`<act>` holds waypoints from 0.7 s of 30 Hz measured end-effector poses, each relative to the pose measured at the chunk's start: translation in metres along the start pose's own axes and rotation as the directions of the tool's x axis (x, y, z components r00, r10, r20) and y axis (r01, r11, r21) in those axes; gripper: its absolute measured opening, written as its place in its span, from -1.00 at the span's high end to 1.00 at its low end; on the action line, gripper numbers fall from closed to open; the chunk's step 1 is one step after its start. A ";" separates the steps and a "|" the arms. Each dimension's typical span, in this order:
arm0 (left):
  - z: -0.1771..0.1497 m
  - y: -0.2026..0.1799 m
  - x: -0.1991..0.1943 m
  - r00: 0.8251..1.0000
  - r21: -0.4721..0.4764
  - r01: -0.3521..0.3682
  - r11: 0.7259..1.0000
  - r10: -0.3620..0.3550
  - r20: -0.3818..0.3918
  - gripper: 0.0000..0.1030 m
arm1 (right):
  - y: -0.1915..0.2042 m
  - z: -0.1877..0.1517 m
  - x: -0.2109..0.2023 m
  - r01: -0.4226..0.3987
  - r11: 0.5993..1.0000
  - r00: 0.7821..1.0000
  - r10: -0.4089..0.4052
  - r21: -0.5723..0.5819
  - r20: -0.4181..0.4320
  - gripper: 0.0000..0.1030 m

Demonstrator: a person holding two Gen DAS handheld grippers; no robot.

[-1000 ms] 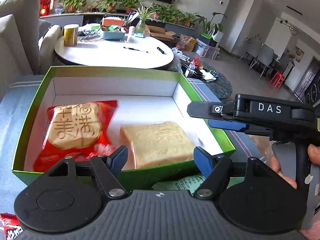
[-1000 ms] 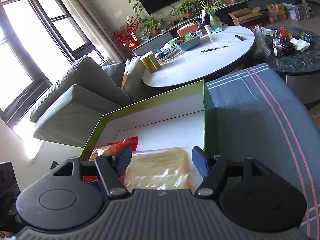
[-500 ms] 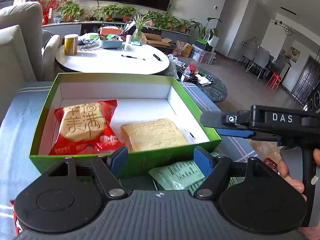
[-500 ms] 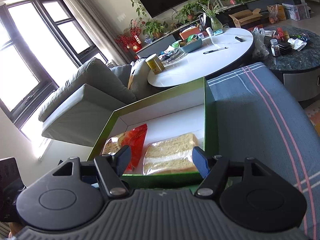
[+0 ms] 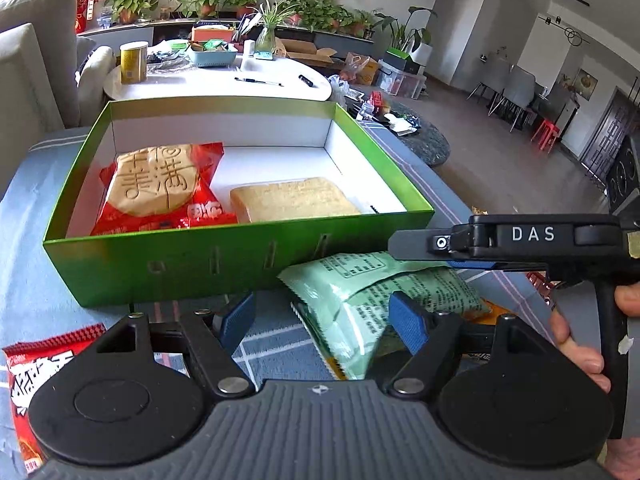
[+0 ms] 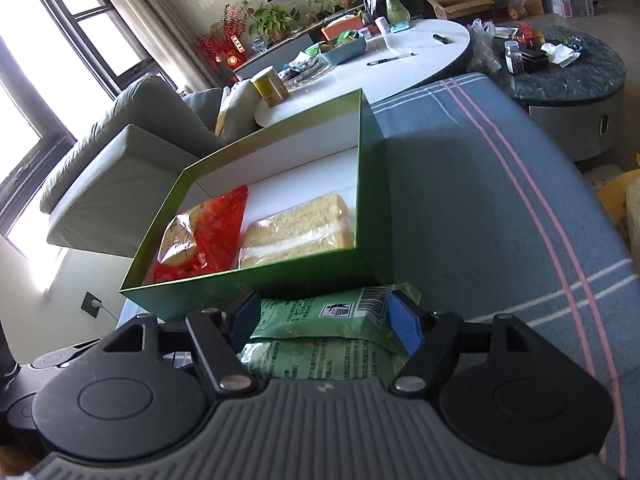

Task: Organize snacks

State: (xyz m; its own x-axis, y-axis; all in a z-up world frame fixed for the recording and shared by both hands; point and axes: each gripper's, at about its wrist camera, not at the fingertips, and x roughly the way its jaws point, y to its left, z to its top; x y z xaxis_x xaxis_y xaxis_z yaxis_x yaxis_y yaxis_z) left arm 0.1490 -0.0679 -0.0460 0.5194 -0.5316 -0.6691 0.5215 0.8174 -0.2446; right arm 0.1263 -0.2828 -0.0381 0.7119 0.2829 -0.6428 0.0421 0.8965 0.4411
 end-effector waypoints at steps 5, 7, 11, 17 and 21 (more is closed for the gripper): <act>-0.006 0.007 -0.003 1.000 -0.014 -0.001 1.000 0.001 -0.015 -0.39 | 0.008 -0.005 0.001 -0.061 0.998 0.998 0.061 -0.010 -0.031 -0.54; -0.010 0.010 -0.006 1.000 -0.020 -0.009 1.000 0.009 -0.021 -0.39 | 0.013 -0.008 0.003 -0.076 0.997 0.996 0.075 -0.022 -0.043 -0.54; -0.019 0.020 -0.013 0.999 -0.039 -0.031 0.999 0.030 -0.028 -0.39 | 0.025 -0.014 0.008 -0.115 0.992 0.992 0.111 -0.047 -0.066 -0.54; -0.020 0.033 -0.027 0.998 -0.067 -0.056 0.996 0.056 0.001 -0.39 | 0.028 -0.010 -0.002 -0.157 0.986 0.987 0.156 -0.047 -0.035 -0.54; -0.016 0.040 -0.028 0.998 -0.096 -0.063 0.993 0.066 0.023 -0.39 | 0.020 -0.004 -0.012 -0.096 0.995 0.995 0.096 -0.003 0.001 -0.54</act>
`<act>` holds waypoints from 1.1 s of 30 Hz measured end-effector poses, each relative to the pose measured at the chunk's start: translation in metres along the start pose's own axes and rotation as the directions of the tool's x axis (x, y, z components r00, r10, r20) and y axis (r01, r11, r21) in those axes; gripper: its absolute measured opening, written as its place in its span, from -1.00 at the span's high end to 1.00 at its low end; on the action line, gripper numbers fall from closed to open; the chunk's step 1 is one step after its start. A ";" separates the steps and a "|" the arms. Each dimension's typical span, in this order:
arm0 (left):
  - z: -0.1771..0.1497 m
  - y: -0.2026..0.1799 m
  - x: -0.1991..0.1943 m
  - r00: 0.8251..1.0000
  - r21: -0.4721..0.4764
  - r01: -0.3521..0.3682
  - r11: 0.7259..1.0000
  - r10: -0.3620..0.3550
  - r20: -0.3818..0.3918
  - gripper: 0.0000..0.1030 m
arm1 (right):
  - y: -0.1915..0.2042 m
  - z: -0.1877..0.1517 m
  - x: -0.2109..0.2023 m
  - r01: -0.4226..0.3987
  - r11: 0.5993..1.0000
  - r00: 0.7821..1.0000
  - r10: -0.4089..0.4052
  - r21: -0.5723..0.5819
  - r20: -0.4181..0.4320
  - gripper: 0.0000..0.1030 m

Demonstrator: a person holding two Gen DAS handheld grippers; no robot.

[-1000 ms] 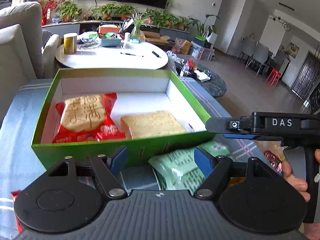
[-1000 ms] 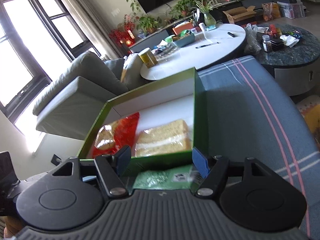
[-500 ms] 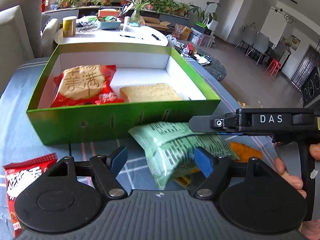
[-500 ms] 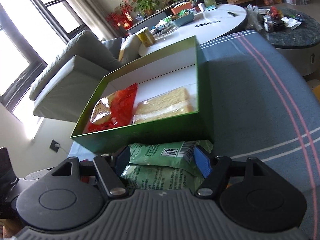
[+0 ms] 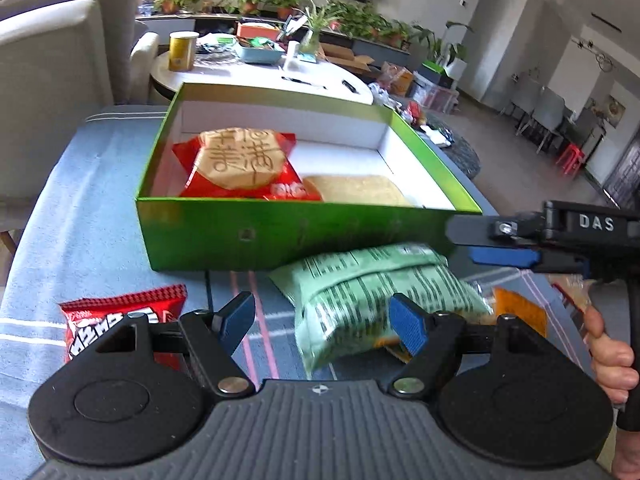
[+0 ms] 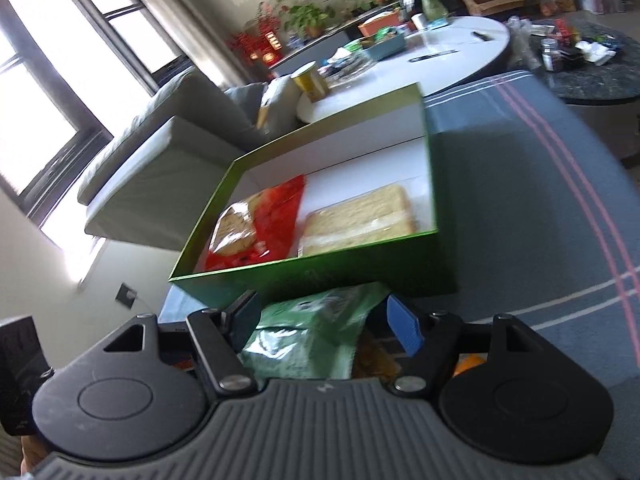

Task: Organize snacks

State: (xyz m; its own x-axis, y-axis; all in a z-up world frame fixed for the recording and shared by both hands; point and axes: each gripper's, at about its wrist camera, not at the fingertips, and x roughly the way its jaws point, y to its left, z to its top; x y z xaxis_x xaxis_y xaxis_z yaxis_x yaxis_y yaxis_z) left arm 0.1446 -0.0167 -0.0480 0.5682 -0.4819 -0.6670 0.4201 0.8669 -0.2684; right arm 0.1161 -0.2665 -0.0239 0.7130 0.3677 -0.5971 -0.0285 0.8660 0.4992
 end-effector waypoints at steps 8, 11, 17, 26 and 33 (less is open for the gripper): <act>0.000 0.003 0.016 0.999 -0.024 0.023 0.999 -0.024 -0.032 -0.39 | 0.003 -0.005 0.005 -0.008 1.000 0.999 0.008 0.020 -0.039 -0.54; -0.002 0.003 0.019 0.999 -0.028 0.035 0.999 -0.036 -0.039 -0.40 | 0.008 -0.007 0.016 0.003 1.000 0.998 -0.003 0.001 -0.060 -0.54; -0.005 0.002 0.016 0.998 -0.015 0.044 0.999 -0.045 -0.049 -0.40 | 0.006 -0.015 0.032 0.037 0.999 0.993 -0.040 -0.032 -0.111 -0.50; 0.007 0.009 0.018 0.999 -0.080 0.033 0.996 -0.035 -0.024 -0.43 | 0.006 -0.014 0.021 0.057 0.997 0.994 -0.062 -0.052 -0.090 -0.50; 0.002 0.005 0.030 0.997 -0.089 0.060 0.994 -0.064 -0.049 -0.43 | 0.010 -0.007 0.019 0.074 0.995 0.996 -0.077 -0.062 -0.041 -0.50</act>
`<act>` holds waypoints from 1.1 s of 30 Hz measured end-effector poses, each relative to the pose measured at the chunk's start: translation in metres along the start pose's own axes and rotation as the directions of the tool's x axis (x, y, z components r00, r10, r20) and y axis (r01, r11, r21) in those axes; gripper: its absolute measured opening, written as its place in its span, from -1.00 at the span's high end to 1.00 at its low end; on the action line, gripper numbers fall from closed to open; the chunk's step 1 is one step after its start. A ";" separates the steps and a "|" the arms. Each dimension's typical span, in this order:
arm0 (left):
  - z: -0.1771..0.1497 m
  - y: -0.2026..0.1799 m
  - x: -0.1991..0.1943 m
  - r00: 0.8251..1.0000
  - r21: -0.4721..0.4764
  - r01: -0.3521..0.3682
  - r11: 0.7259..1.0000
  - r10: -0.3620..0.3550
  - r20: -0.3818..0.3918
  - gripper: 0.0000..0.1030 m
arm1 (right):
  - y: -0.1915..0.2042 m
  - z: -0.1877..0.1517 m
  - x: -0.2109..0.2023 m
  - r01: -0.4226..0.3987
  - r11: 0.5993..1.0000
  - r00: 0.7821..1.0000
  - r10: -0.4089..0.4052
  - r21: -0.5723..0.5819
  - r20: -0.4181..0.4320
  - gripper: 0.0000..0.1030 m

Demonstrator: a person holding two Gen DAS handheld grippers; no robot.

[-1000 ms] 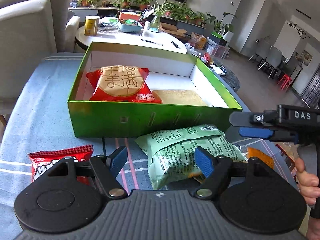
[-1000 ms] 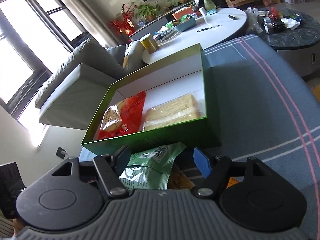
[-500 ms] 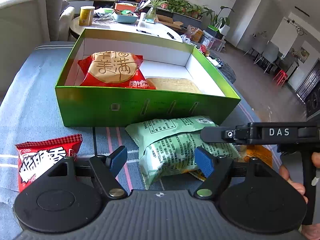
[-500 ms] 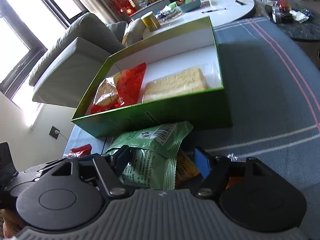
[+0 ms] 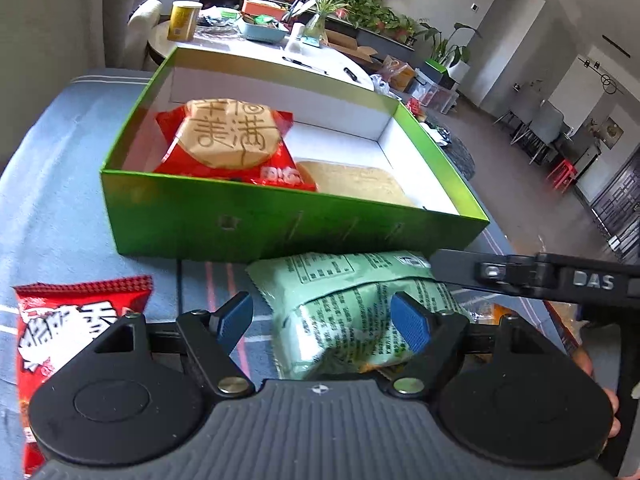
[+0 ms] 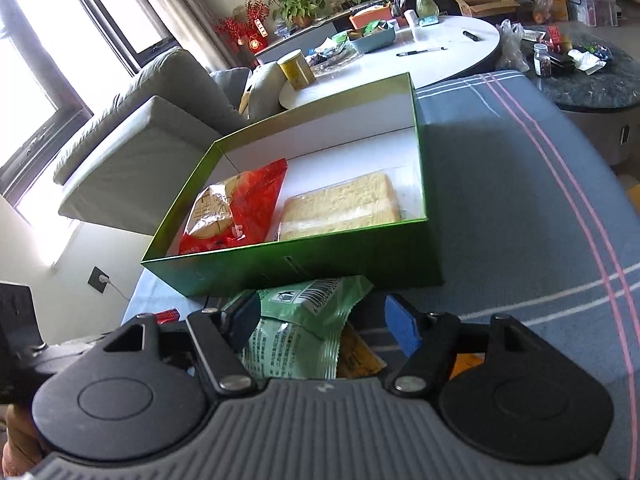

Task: Organize snacks
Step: 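Lift the pale green pack over the box rim and lower it inside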

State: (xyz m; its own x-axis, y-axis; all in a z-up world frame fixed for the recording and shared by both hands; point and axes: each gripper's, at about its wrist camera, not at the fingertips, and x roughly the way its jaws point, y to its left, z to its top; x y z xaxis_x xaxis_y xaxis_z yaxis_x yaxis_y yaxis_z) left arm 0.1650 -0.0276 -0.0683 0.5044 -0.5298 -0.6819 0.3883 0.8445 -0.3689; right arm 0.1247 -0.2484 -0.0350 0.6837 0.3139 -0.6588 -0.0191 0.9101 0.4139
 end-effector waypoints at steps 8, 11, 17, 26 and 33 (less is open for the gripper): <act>-0.003 -0.001 0.005 0.999 -0.003 0.024 1.000 -0.024 -0.025 -0.47 | -0.003 -0.005 0.010 -0.034 0.999 0.998 0.035 0.011 -0.044 -0.15; -0.004 -0.003 0.006 0.999 0.001 0.039 0.999 -0.039 -0.024 -0.44 | -0.001 -0.005 0.008 -0.029 1.000 0.999 0.029 0.001 -0.041 -0.15; -0.008 -0.013 0.000 0.998 0.027 0.069 0.997 -0.069 -0.005 -0.31 | 0.005 -0.006 0.003 -0.036 0.999 0.999 0.036 -0.009 -0.014 -0.15; 0.000 -0.032 -0.040 0.990 0.078 0.074 0.994 -0.083 0.110 -0.30 | 0.016 0.000 -0.028 -0.083 0.996 0.993 0.084 -0.026 0.079 -0.15; 0.023 -0.045 -0.052 0.982 0.135 0.036 0.990 -0.060 0.180 -0.30 | 0.027 0.022 -0.037 -0.103 0.994 0.984 0.106 -0.032 0.144 -0.16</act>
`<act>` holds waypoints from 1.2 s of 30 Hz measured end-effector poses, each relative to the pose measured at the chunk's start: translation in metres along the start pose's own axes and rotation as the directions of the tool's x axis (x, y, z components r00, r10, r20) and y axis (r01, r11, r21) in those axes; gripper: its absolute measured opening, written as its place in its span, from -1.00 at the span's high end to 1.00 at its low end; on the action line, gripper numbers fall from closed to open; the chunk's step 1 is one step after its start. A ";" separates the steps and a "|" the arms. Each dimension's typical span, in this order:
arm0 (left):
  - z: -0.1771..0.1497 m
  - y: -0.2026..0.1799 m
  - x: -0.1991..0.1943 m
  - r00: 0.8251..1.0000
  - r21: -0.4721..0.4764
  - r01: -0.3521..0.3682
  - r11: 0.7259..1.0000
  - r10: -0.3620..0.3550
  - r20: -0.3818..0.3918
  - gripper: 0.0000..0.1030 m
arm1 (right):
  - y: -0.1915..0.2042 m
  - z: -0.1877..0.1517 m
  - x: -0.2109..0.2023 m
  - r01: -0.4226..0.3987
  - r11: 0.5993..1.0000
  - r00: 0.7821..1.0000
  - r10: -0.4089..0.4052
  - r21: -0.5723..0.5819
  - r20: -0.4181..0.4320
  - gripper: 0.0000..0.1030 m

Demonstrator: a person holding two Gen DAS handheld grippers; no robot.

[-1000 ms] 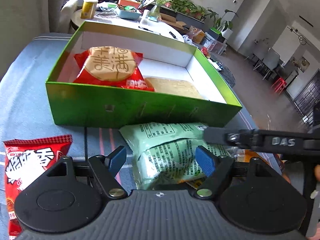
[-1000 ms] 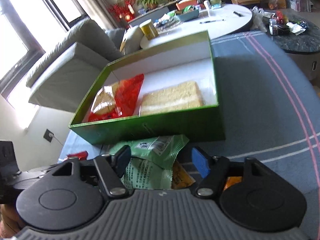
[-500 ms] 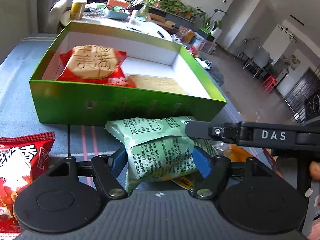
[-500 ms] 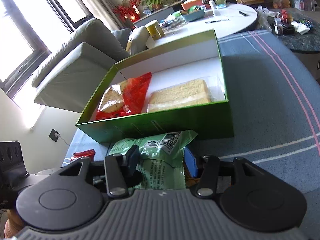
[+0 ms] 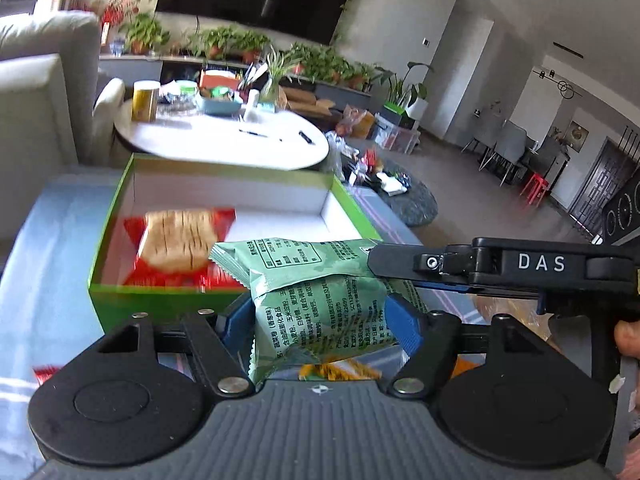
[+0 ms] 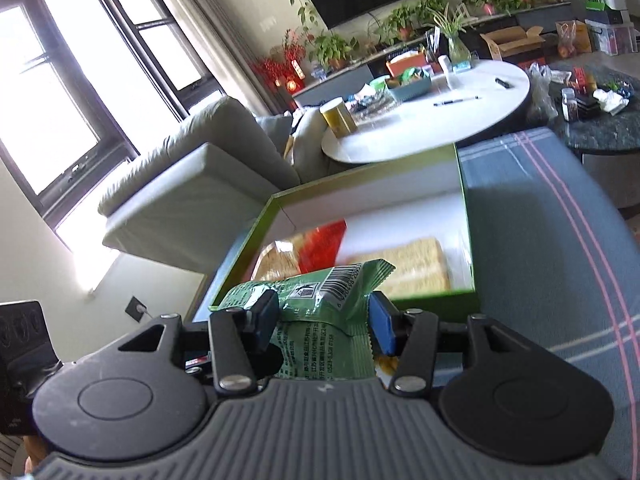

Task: Organize snacks
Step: 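Lift the pale green pack over the box rim and lower it inside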

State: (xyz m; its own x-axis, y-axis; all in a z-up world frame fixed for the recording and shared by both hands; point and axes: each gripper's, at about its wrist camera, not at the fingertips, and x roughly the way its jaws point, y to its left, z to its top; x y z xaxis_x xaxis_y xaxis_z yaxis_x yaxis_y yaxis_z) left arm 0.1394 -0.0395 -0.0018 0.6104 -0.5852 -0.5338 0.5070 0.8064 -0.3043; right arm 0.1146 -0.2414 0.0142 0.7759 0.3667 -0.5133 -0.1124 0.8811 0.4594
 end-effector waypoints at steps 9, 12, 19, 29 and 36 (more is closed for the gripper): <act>0.044 0.000 0.019 0.999 0.026 -0.023 0.999 0.022 0.044 -0.30 | -0.002 0.037 0.012 -0.022 1.000 0.997 0.023 -0.013 0.070 -0.19; 0.055 0.002 0.031 0.998 0.040 -0.037 0.998 0.035 0.047 -0.30 | -0.007 0.049 0.021 -0.017 1.000 0.997 0.018 -0.011 0.080 -0.20; 0.068 0.010 0.068 0.999 0.048 -0.040 0.998 0.039 0.018 -0.30 | -0.029 0.062 0.041 -0.014 1.000 0.996 0.012 0.022 0.083 -0.20; 0.075 0.026 0.132 0.997 0.062 -0.051 0.997 0.054 -0.061 -0.30 | -0.059 0.070 0.079 0.033 0.996 0.998 -0.037 0.078 0.052 -0.20; 0.077 0.042 0.153 0.989 0.061 -0.131 0.989 0.134 -0.058 -0.33 | -0.072 0.072 0.092 0.126 0.987 0.988 -0.133 0.095 0.076 -0.30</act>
State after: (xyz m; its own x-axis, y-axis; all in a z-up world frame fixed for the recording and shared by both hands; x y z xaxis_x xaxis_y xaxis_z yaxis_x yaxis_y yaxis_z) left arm 0.3006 -0.1018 -0.0353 0.6365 -0.4655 -0.6149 0.4592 0.8693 -0.1828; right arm 0.2387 -0.2929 -0.0139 0.8286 0.2226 -0.5137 0.0457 0.8876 0.4584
